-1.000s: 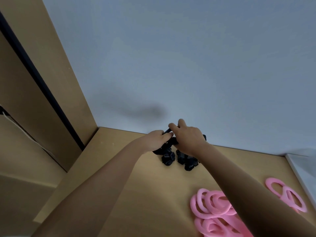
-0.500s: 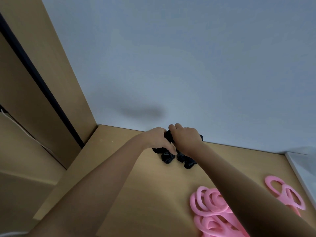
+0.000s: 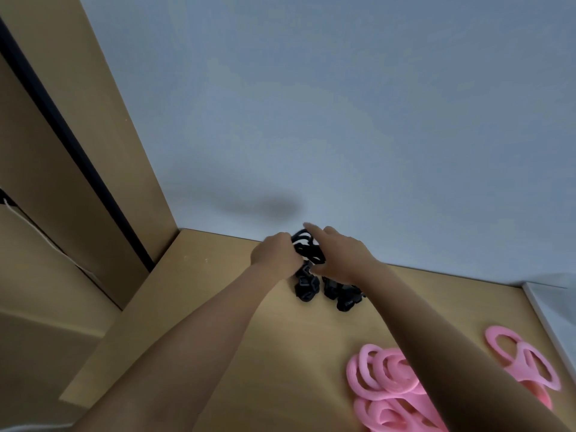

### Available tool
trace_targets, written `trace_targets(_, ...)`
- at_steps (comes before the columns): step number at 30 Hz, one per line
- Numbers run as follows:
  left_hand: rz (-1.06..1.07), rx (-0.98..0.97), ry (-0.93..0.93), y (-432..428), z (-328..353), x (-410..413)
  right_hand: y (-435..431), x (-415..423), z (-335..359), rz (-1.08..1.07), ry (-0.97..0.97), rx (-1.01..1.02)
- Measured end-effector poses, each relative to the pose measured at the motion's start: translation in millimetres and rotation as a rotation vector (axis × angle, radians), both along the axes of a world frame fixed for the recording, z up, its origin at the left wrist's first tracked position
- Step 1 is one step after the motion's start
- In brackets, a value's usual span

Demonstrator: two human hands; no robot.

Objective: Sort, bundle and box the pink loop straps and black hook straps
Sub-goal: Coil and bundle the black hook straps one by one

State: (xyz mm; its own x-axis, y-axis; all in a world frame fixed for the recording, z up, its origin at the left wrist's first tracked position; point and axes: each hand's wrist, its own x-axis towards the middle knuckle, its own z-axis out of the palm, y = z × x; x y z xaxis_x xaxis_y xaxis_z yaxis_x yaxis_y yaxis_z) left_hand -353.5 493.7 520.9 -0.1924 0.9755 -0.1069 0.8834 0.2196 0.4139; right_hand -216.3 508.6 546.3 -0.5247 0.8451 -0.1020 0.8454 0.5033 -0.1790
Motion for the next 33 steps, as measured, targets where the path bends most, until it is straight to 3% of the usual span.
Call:
trace_targets(2, 0.059, 0.018, -0.033, 3, 0, -13, 1, 12, 2, -0.046, 0.088, 0.001)
trace_targets(5, 0.117, 0.071, -0.086, 4, 0, -25, -2, 20, -4, -0.163, 0.399, -0.037)
trace_targets(9, 0.154, 0.047, -0.134, 4, 0, -23, -8, 13, -9, -0.265, 0.572, -0.052)
trace_targets(15, 0.197, -0.031, -0.179, 7, 2, -19, -18, 2, -2, -0.363, 1.110, -0.381)
trace_targets(21, 0.175, -0.013, -0.090, 9, 6, -18, -17, 1, -5, -0.351, 1.362, -0.551)
trace_targets(23, 0.172, 0.001, -0.062, 9, 5, -19, -19, 2, -4, -0.305, 1.358, -0.575)
trace_targets(25, 0.163, -0.004, -0.023, 10, 5, -22, -27, -1, 0, -0.226, 1.176, -0.513)
trace_targets(28, 0.052, -0.030, 0.110, 11, 6, -23, -41, -7, 3, 0.020, 0.766, -0.148)
trace_targets(31, -0.146, -0.108, 0.203, 5, 7, -14, -36, -8, 13, 0.258, 0.584, 0.319)
trace_targets(33, -0.319, -0.165, 0.256, -4, 1, -2, -26, -7, 19, 0.330, 0.505, 0.450)
